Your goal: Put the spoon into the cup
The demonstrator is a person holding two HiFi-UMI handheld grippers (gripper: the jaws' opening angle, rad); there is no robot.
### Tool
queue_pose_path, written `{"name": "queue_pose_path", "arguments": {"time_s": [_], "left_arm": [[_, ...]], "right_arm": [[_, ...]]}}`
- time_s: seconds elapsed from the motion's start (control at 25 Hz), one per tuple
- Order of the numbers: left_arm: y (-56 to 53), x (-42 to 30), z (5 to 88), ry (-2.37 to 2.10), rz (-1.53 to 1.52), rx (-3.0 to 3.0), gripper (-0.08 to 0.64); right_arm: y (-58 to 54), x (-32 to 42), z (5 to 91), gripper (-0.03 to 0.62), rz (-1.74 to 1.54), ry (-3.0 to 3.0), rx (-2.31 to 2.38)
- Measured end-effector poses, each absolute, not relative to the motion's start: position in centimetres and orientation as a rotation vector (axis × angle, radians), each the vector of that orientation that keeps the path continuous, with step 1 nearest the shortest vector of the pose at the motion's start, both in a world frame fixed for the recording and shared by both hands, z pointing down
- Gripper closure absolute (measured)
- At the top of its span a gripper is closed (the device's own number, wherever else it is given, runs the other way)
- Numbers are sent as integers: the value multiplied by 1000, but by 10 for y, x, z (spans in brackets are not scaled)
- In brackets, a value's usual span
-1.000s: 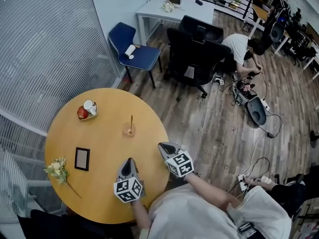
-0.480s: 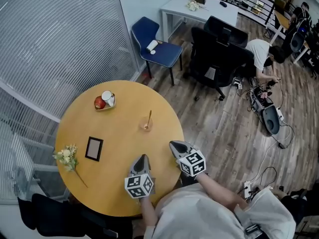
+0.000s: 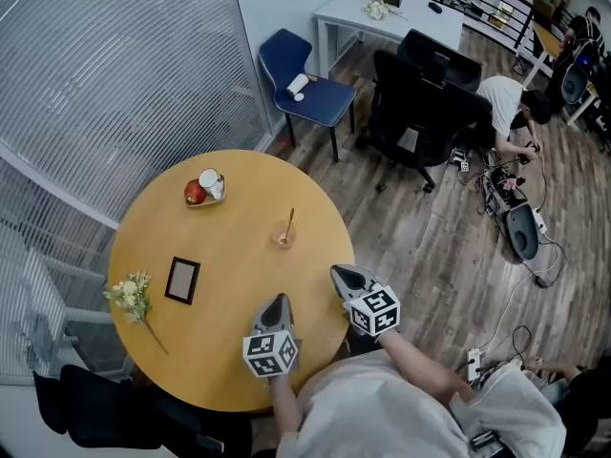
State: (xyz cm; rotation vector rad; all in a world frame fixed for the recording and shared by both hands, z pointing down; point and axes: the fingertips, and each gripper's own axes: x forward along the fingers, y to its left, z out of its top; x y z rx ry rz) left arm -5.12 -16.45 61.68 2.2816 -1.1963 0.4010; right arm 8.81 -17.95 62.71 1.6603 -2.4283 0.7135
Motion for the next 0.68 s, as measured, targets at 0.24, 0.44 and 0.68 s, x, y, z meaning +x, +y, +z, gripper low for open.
{"name": "queue_pose_path", "arguments": {"time_s": [0.24,0.44,0.68], "left_arm": [[-163,-46,614,-1179,421,2300,551],[-162,-42,615,-1168,421,2303,551],[-152,-43,620,-1160,430,2286,551]], "right_arm": [[-178,89,628,595,727,-2425,1686],[-178,90,626,595,726,-2423,1685],[-169,89,631,595,748,-2424,1663]]}}
